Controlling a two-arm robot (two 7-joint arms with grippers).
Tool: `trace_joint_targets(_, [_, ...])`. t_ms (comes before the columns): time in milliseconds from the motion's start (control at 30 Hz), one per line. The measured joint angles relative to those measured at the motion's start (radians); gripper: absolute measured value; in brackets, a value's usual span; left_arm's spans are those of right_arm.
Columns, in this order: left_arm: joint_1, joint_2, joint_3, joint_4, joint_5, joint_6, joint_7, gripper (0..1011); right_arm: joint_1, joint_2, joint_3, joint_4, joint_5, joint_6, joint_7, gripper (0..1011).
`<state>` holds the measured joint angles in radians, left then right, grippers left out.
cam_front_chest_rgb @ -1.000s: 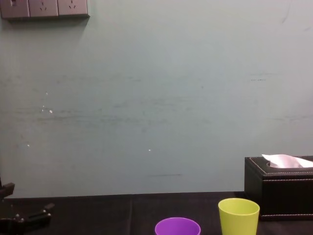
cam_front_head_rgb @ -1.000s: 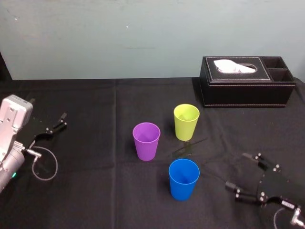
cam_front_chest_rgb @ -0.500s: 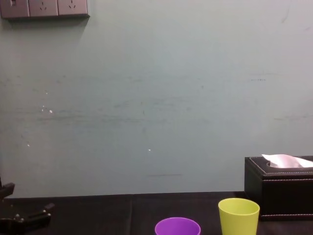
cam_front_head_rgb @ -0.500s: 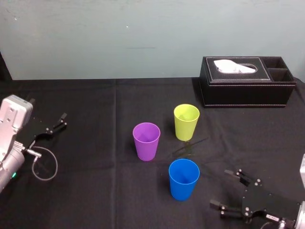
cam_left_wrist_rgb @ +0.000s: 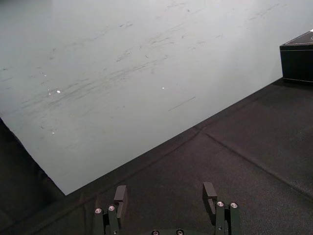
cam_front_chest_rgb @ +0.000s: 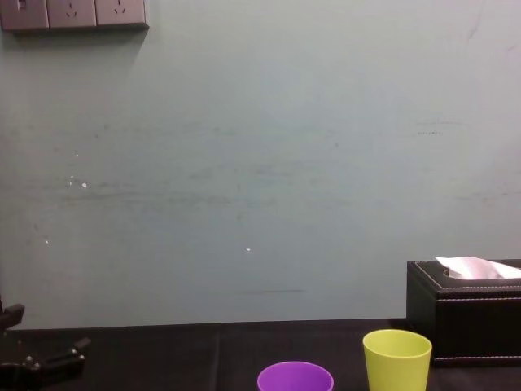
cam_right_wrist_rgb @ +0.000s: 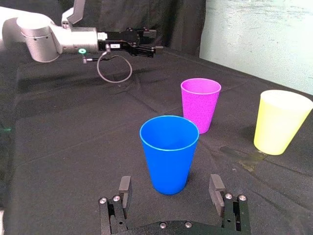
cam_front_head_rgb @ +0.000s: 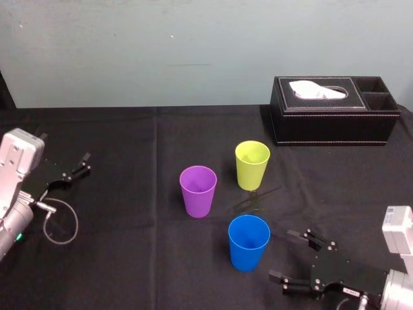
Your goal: Stack the three plastic cups sequentially using one hand.
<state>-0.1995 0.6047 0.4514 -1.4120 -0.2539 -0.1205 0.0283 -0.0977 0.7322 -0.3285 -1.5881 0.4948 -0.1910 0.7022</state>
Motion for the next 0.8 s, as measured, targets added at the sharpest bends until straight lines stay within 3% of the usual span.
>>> trace_joint_targets(367, [0.000, 0.000, 0.000, 0.000, 0.000, 0.000, 0.000, 1011, 0.061, -0.036, -0.038, 0.039, -0.022, 0.025, -0.001, 1004])
trace_joint_targets(800, [0.000, 0.000, 0.000, 0.000, 0.000, 0.000, 0.000, 1011, 0.111, -0.062, -0.068, 0.061, -0.012, 0.056, 0.007, 1004])
